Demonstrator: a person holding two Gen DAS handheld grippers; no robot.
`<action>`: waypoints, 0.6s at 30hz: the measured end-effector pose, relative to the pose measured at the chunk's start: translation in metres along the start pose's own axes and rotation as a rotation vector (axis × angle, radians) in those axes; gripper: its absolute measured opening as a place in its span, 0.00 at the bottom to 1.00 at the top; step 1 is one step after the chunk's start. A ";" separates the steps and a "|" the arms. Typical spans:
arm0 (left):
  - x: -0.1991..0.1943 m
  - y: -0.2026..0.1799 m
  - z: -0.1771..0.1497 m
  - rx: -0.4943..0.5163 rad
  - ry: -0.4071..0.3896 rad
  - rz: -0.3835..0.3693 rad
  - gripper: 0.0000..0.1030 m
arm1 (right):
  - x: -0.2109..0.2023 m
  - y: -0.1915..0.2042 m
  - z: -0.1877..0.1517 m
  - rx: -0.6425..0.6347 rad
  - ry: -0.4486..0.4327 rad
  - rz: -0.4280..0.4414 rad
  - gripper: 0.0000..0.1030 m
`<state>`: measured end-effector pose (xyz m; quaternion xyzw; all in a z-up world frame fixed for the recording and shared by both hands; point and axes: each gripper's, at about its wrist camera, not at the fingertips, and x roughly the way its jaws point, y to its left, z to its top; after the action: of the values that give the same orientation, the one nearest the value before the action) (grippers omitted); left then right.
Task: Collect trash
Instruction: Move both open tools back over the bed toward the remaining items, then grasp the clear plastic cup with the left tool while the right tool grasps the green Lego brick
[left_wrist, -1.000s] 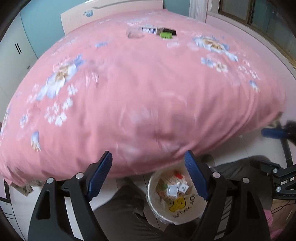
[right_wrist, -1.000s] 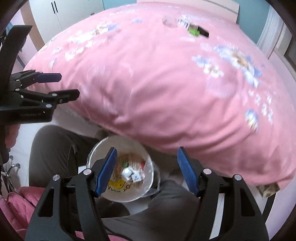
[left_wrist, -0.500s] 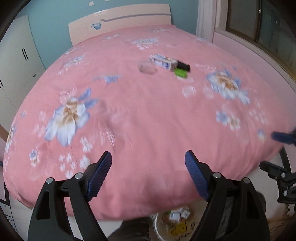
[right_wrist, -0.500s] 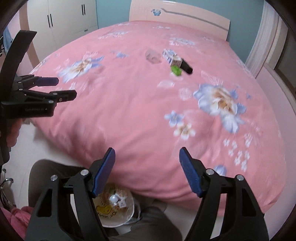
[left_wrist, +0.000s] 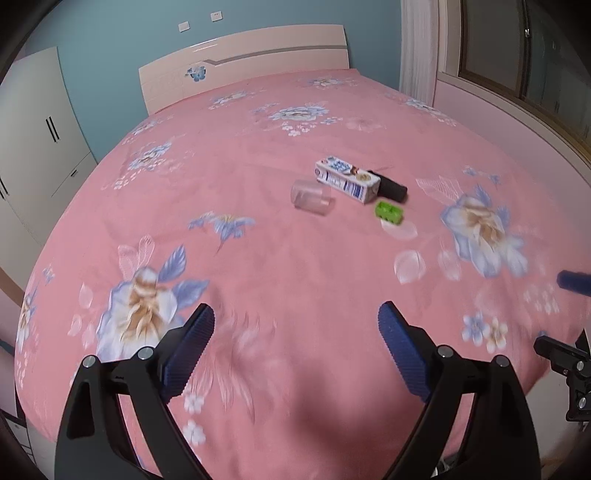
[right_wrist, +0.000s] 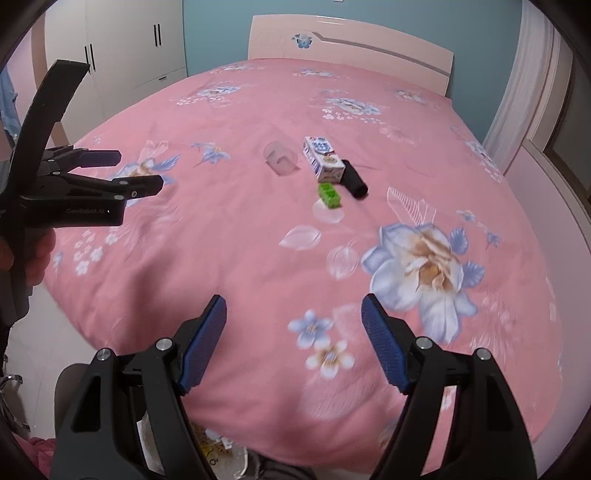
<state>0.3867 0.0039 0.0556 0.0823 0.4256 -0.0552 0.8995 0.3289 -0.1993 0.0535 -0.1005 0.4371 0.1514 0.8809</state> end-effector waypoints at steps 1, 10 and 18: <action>0.005 0.000 0.005 0.002 0.000 -0.001 0.89 | 0.006 -0.003 0.006 0.001 0.000 -0.001 0.73; 0.071 -0.002 0.052 0.032 0.037 -0.032 0.90 | 0.056 -0.038 0.049 0.024 0.005 0.006 0.73; 0.131 -0.001 0.079 0.022 0.070 -0.054 0.90 | 0.114 -0.060 0.074 0.032 0.034 0.013 0.73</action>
<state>0.5289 -0.0158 0.0028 0.0826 0.4581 -0.0812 0.8813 0.4700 -0.2119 0.0096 -0.0861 0.4553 0.1482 0.8737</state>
